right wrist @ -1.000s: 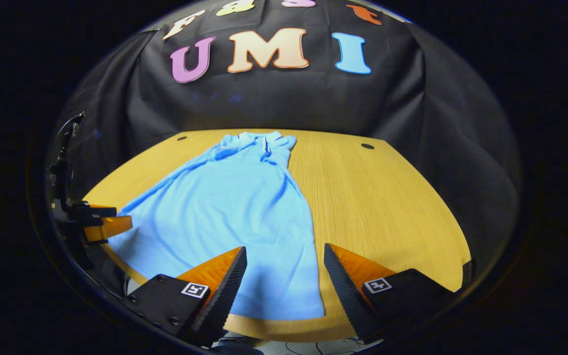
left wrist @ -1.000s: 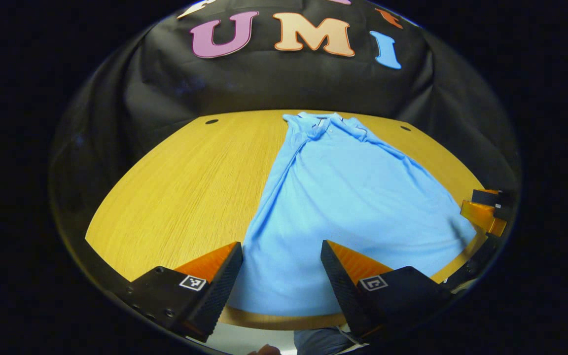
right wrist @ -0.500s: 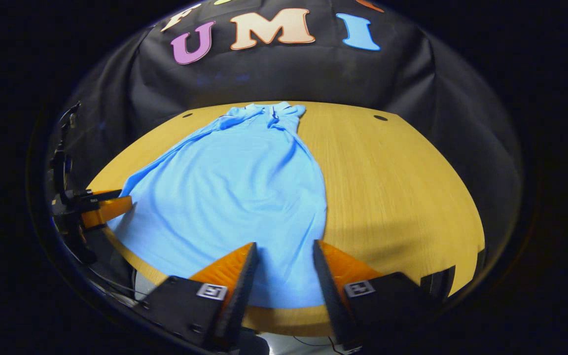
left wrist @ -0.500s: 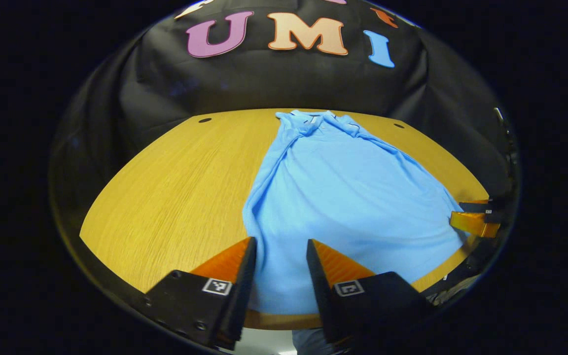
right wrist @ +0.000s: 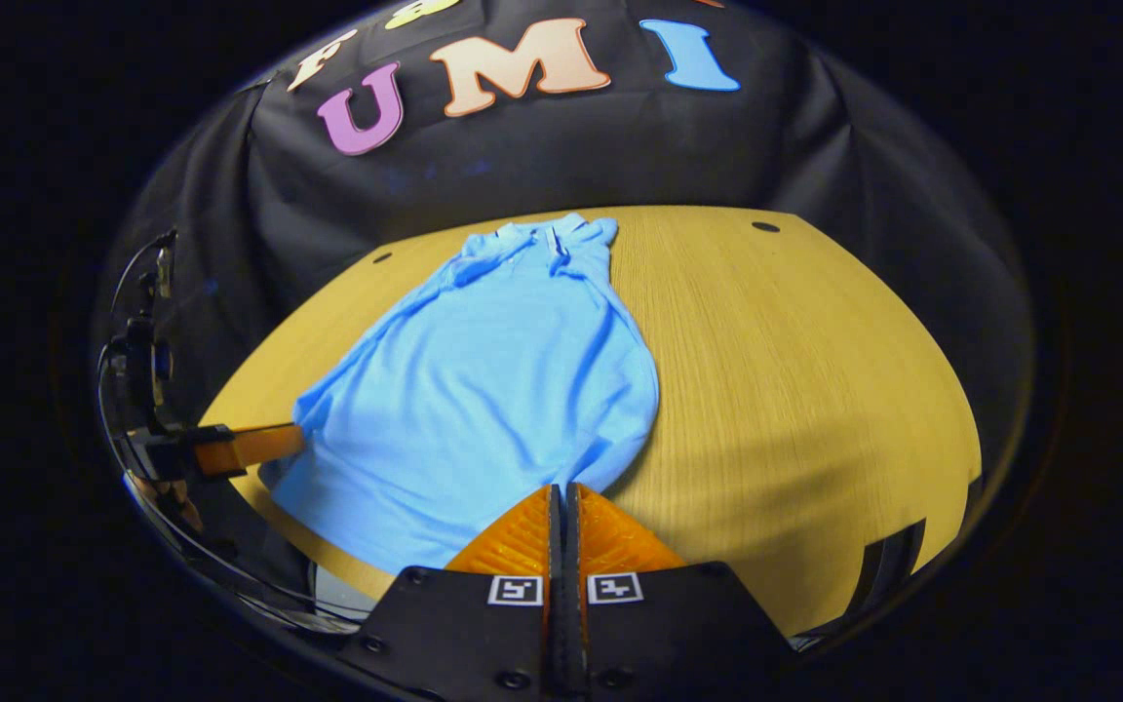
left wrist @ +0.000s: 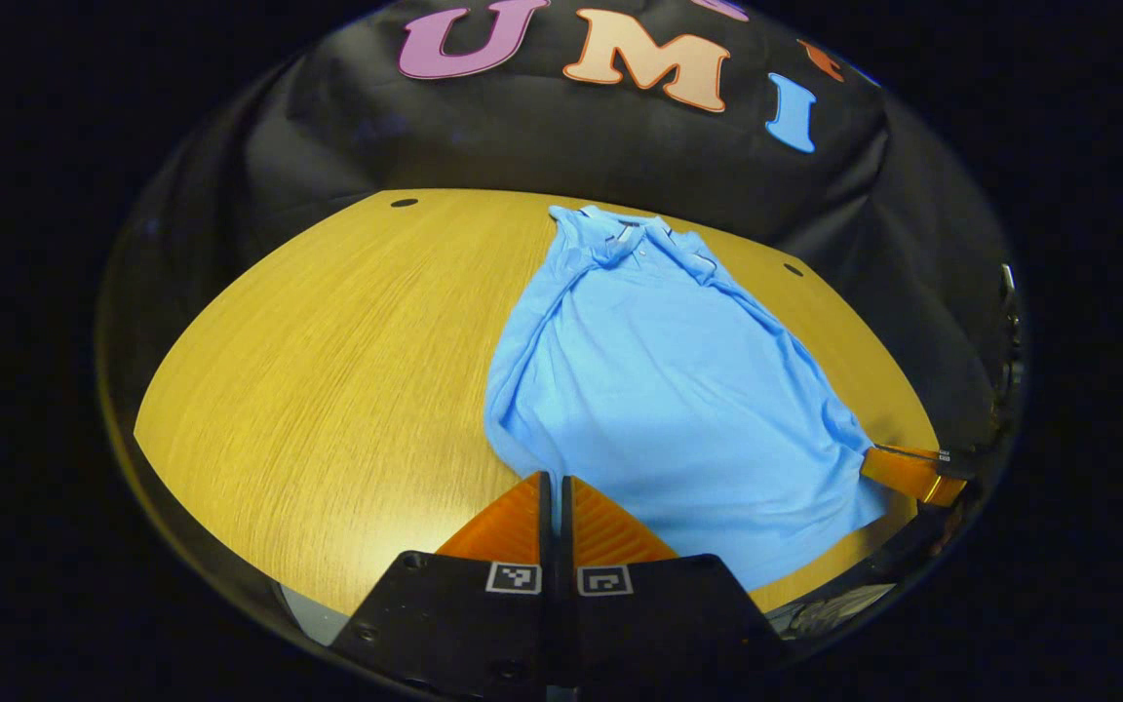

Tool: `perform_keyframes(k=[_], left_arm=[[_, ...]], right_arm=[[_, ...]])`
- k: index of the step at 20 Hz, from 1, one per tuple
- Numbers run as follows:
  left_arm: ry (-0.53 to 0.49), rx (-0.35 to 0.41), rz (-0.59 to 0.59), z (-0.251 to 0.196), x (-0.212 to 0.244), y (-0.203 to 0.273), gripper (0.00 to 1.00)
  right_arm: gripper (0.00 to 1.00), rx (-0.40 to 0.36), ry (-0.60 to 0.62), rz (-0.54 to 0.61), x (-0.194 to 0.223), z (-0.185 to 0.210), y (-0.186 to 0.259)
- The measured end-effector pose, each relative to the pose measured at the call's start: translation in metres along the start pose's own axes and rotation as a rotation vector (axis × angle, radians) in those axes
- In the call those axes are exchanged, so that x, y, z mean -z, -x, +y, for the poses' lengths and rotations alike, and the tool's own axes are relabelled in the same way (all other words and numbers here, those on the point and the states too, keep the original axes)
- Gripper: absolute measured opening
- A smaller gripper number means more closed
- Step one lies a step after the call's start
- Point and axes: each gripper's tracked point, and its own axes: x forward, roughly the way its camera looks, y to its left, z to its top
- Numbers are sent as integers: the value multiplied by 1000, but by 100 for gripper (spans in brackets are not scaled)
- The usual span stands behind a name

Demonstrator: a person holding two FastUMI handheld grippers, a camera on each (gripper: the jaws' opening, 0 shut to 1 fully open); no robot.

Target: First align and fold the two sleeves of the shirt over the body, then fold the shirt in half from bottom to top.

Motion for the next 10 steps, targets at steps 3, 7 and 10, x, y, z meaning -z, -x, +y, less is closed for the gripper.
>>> perform_keyframes(k=[3,7,10], left_arm=[[6,25,-37,-1,-39,-4,0],[11,51,-91,-1,-93,-19,0],[19,58,-122,2,-128,-35,0]], right_arm=[[2,-12,-1,-57,-44,7,-6],[2,-27,-7,-132,-105,21,-22],[2,-28,-16,-181,-145,27,-39]])
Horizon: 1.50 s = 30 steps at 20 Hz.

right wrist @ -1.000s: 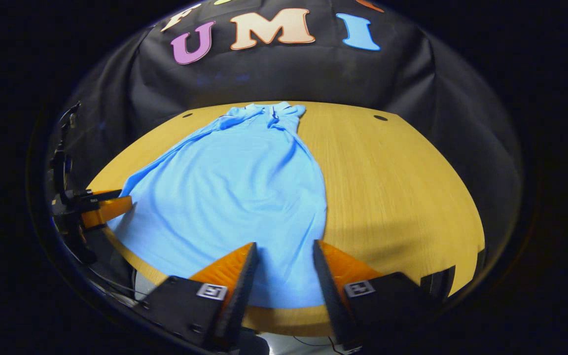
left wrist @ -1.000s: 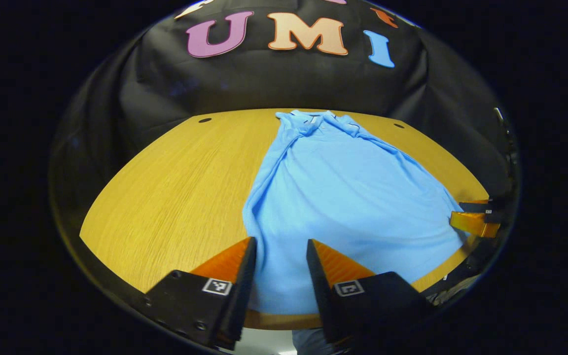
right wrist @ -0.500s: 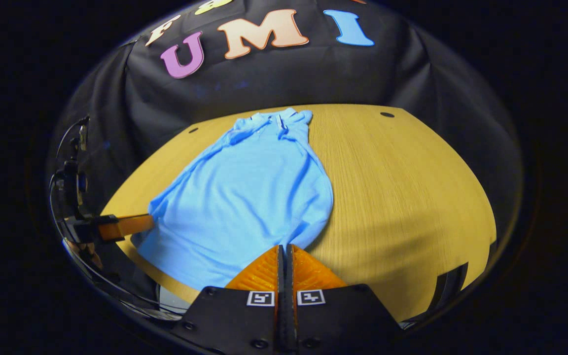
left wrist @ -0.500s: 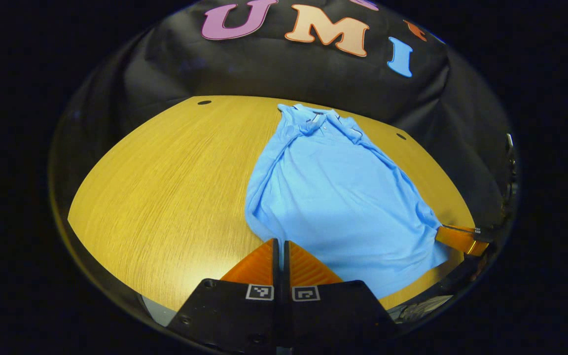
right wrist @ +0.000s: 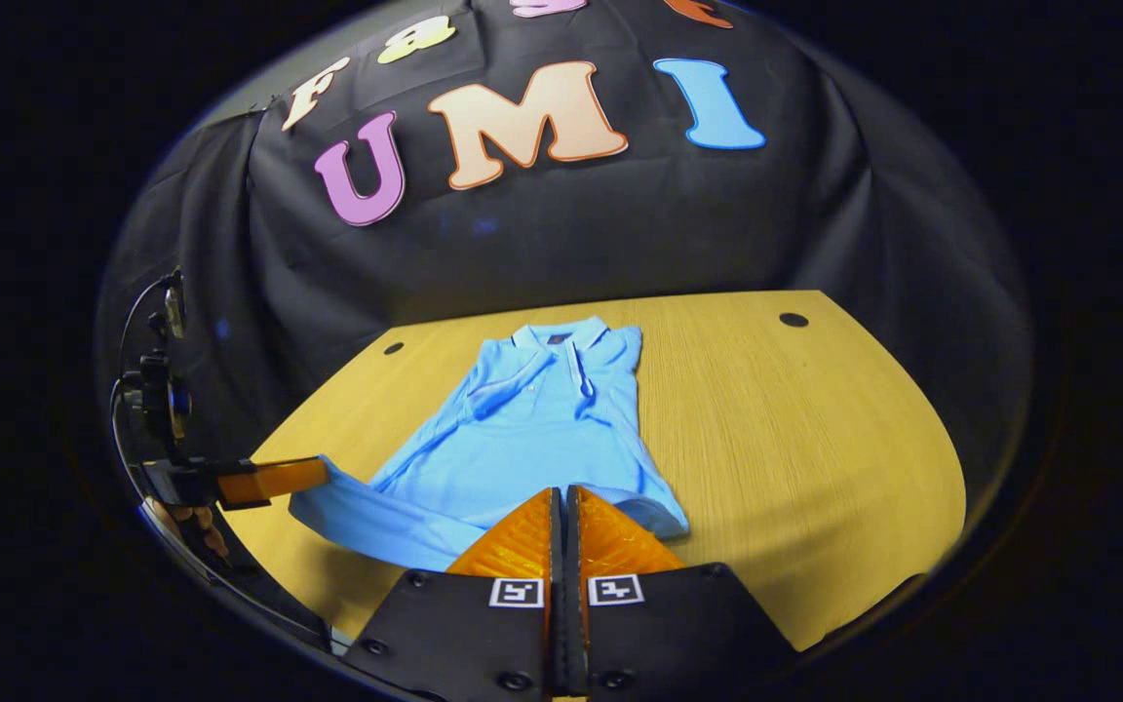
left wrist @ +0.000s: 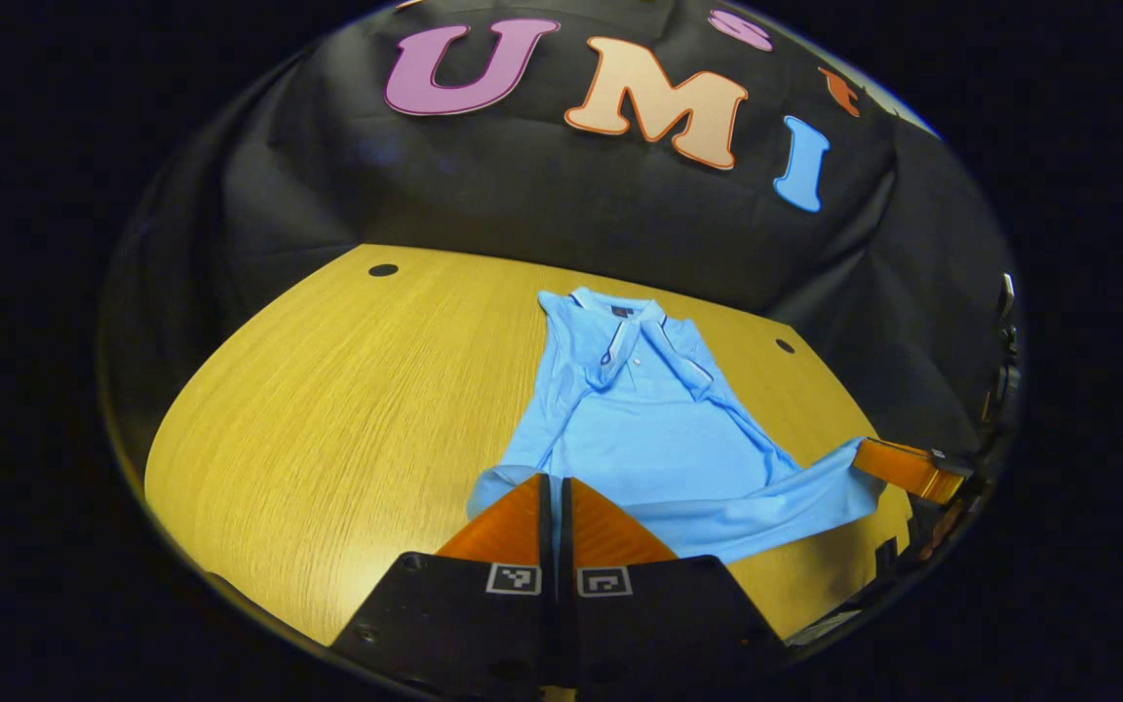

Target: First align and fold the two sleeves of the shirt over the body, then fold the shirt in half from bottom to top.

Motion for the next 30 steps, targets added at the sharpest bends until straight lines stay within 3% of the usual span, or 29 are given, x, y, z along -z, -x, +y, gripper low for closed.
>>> perform_keyframes(k=[7,16,21,26,28,29,30], left_arm=[[-9,22,-64,8,-83,-64,0],[-40,63,-118,12,-167,-168,0],[-96,91,-108,11,-185,-225,0],[-111,70,-48,17,-157,-269,0],[-88,92,-42,15,-150,-275,6],[-83,93,-38,14,-149,-276,14],[-90,81,-37,17,-150,-274,43]], right_arm=[[2,12,-4,-85,-73,3,-68],[2,75,-12,-146,-135,-16,-177],[2,120,-7,-120,-136,-34,-241],[3,192,9,-69,-109,-53,-280],[19,195,25,-86,-111,-52,-281],[38,195,36,-102,-116,-51,-279],[57,194,43,-116,-120,-49,-276]])
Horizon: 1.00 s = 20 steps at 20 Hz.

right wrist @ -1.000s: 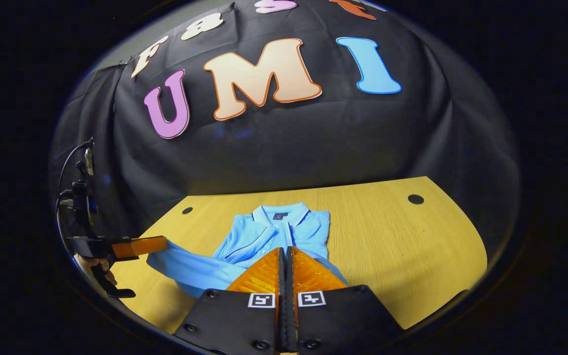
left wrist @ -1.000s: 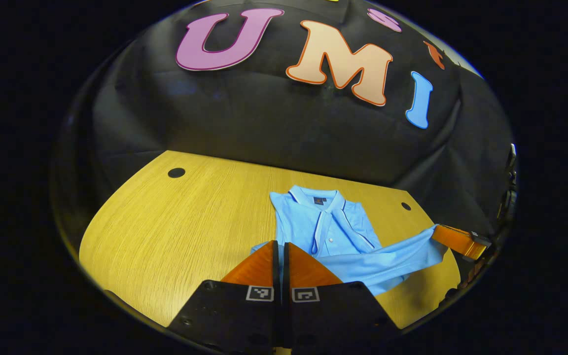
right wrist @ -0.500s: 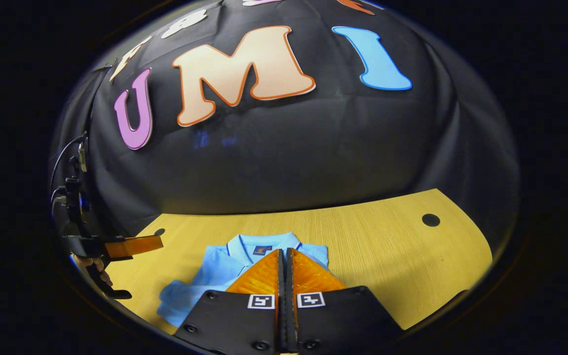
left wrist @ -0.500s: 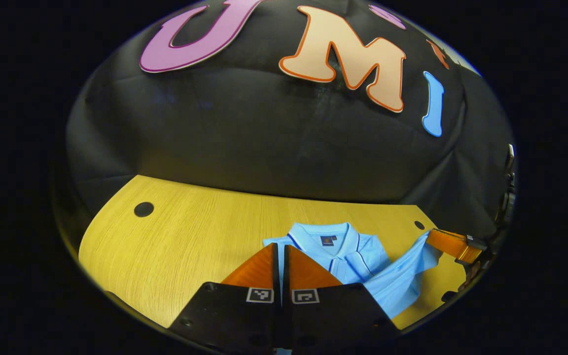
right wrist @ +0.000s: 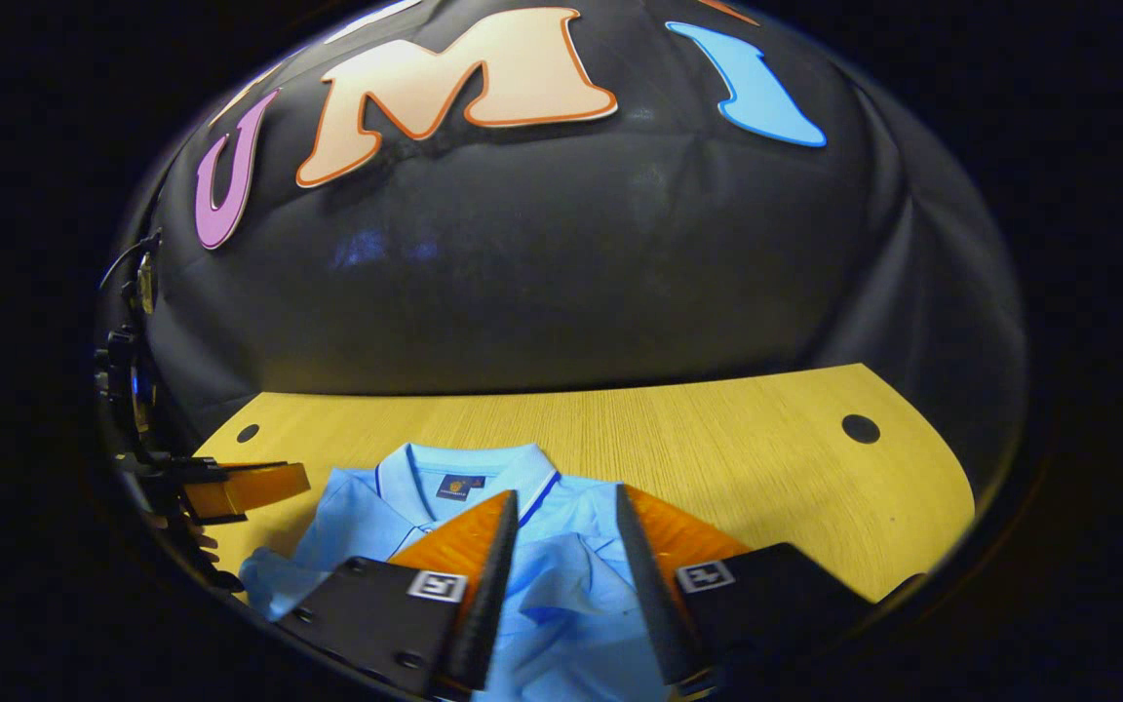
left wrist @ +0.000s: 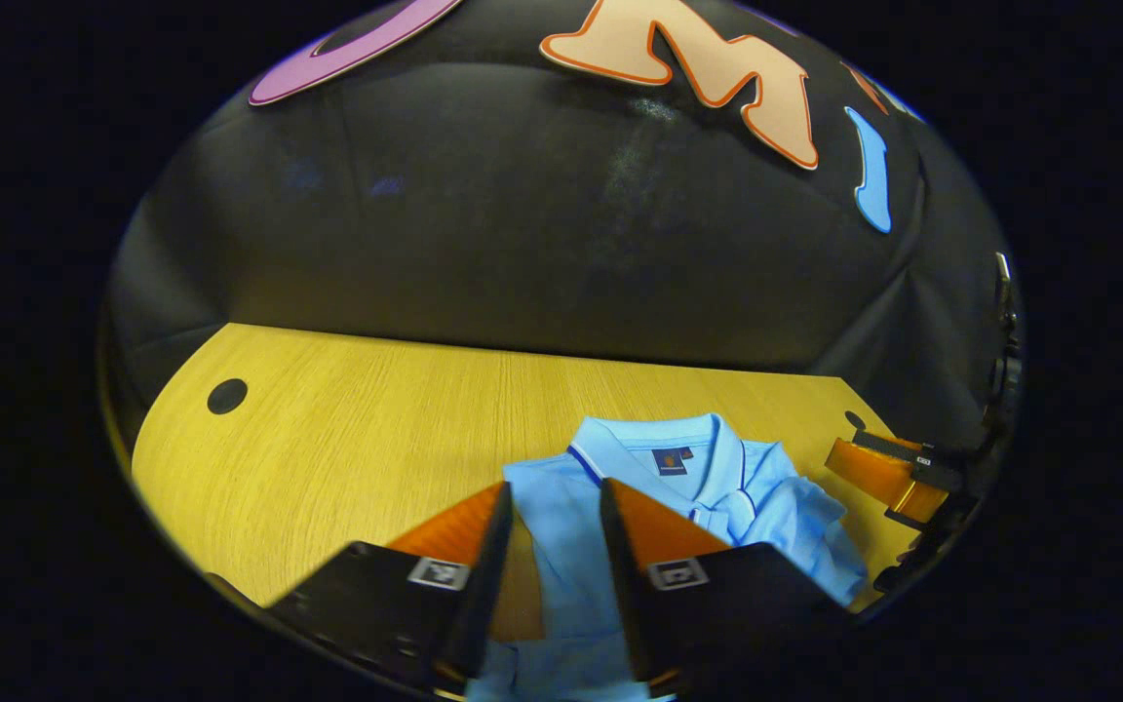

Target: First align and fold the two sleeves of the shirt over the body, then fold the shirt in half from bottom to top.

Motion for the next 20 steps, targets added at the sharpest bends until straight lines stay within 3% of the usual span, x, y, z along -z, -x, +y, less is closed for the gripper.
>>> perform_keyframes(k=[1,2,3,7,13,20], left_arm=[[-10,-19,-9,2,-1,1,73],[-10,-35,-22,4,-6,7,81],[-1,-48,-39,2,-11,14,85],[7,-101,-148,-4,-36,71,96],[-7,-131,-317,-35,-66,192,96],[-45,-139,-391,-70,-51,288,95]], right_arm=[[75,5,5,-13,-7,-1,8],[94,4,5,-31,-14,0,14],[100,4,5,-56,-24,1,24],[100,-11,15,-168,-57,3,85],[100,-46,48,-307,-84,3,208],[100,-79,57,-381,-78,6,317]])
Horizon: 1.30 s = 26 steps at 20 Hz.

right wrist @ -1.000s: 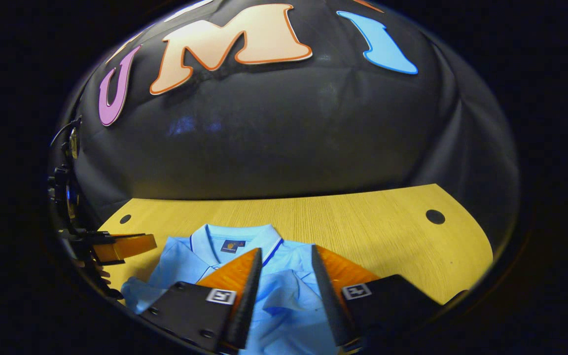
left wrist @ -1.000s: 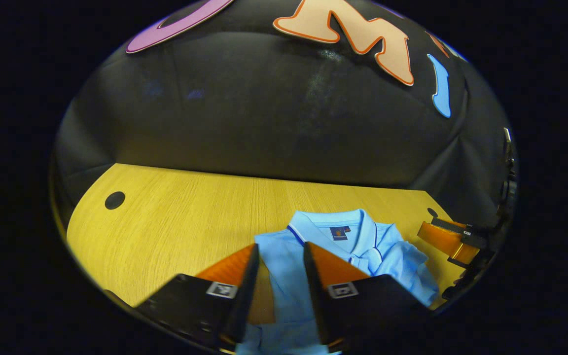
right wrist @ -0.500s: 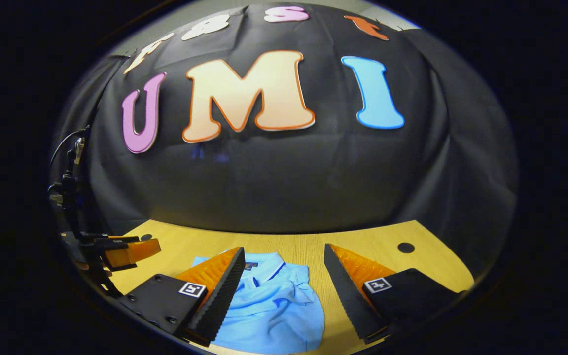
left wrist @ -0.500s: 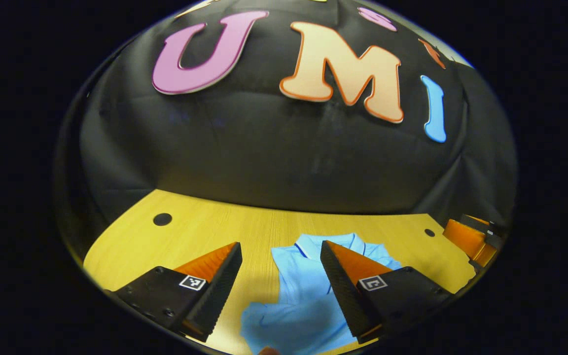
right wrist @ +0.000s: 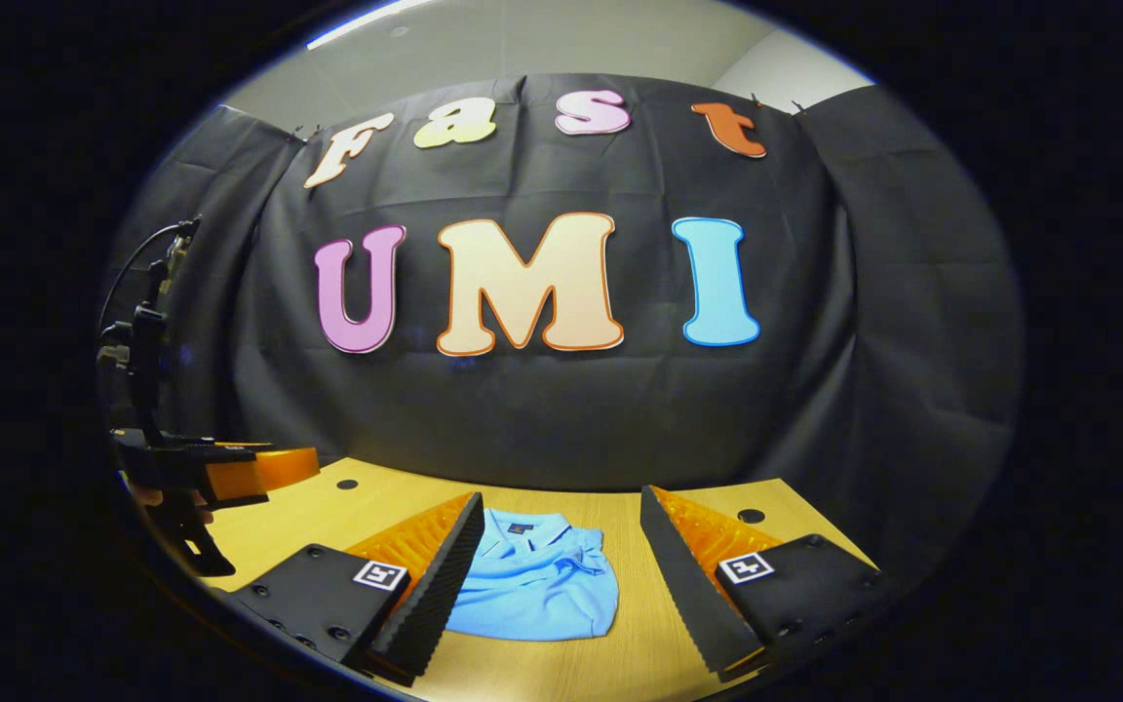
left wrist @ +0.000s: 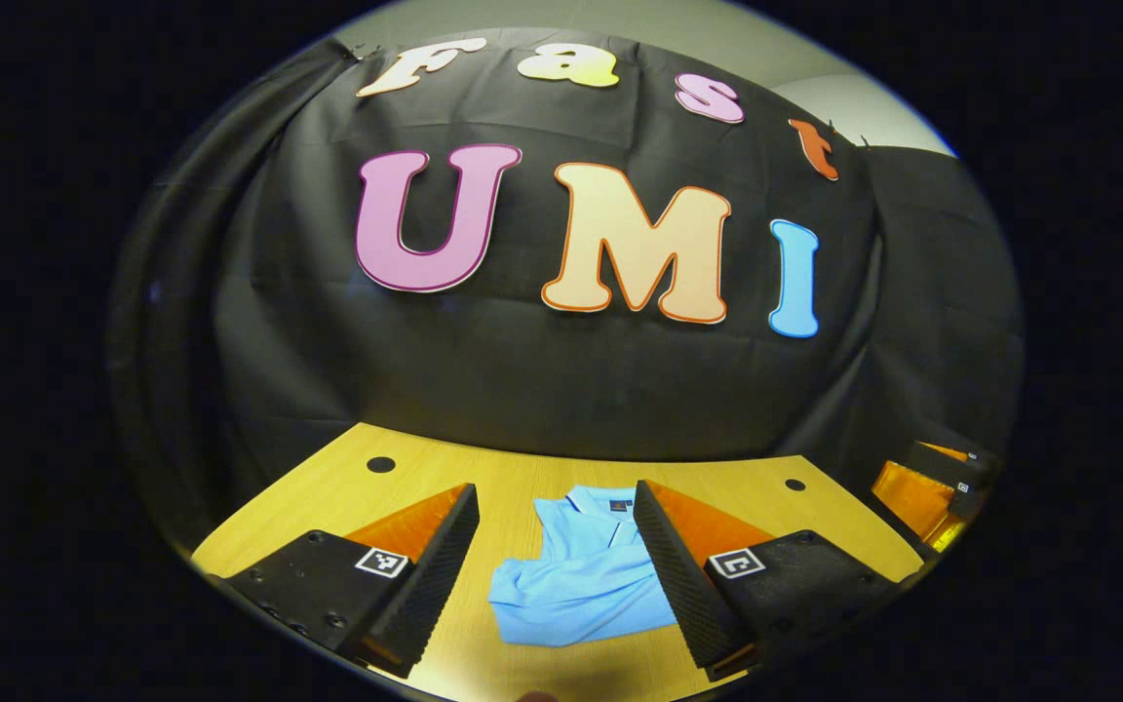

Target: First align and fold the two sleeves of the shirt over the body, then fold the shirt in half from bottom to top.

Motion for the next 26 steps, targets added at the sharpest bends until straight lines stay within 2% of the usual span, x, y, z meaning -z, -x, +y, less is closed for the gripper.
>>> perform_keyframes(k=[4,9,16,26], left_arm=[[-33,1,-32,-7,-12,32,95],[-59,5,-75,-13,-27,53,95],[-77,6,-100,-13,-40,65,95],[-77,-2,-101,-8,-47,57,95]], right_arm=[[100,-17,2,-24,-13,5,31],[99,-26,1,-56,-30,10,47],[100,-20,-4,-74,-40,11,50],[100,-15,-9,-86,-49,12,37]])
